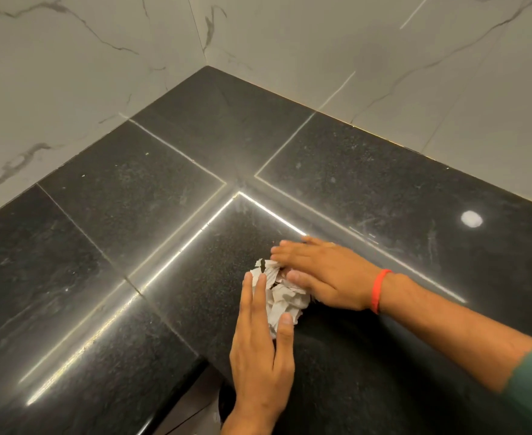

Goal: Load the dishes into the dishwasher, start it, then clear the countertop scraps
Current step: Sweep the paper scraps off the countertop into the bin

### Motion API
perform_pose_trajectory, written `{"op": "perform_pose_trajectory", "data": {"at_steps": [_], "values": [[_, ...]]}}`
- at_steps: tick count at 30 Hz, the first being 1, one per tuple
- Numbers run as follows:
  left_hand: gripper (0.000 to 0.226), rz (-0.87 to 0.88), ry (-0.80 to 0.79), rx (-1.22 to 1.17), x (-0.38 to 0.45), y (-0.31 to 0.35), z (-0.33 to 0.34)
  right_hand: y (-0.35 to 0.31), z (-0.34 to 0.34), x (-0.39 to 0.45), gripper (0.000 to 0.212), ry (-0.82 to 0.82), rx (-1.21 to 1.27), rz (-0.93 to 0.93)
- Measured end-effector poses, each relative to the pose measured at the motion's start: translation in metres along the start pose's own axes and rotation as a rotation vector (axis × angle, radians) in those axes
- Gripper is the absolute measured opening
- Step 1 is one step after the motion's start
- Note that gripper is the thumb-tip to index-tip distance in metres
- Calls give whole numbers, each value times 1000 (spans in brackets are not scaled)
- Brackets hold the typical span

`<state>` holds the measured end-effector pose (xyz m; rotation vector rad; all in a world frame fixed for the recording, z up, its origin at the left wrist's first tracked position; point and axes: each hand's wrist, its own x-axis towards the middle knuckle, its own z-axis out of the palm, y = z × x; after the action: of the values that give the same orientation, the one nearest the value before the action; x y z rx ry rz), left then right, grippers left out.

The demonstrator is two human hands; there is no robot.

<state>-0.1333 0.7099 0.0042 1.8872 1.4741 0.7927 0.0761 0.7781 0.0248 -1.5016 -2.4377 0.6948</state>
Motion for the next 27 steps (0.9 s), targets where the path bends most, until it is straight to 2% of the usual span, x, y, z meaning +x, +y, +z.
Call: {"op": "perform_pose_trajectory", "data": {"at_steps": [4, 6, 8, 11, 13, 16, 21, 24, 27], "values": [[65, -93, 58, -46, 7, 1, 5, 23, 4, -17, 61, 327, 150, 273], [64, -135, 81, -21, 20, 2, 11, 19, 15, -19, 66, 338, 170, 326], [63, -105, 47, 40, 36, 2, 18, 3, 30, -16, 71, 305, 173, 280], [57, 1, -59, 28, 53, 2, 25, -17, 42, -14, 63, 303, 227, 197], [55, 7, -75, -50, 55, 1, 23, -15, 39, -17, 60, 379, 332, 236], [53, 2, -40, -161, 54, -1, 19, 1, 32, -24, 61, 510, 365, 359], [55, -75, 46, -78, 56, 11, 36, -14, 46, -17, 59, 506, 304, 396], [52, -117, 95, -194, 56, 22, 47, -39, 59, -5, 42, 694, 406, 410], [48, -173, 160, -385, 59, 35, 57, -51, 60, 1, 36, 929, 618, 520]]}}
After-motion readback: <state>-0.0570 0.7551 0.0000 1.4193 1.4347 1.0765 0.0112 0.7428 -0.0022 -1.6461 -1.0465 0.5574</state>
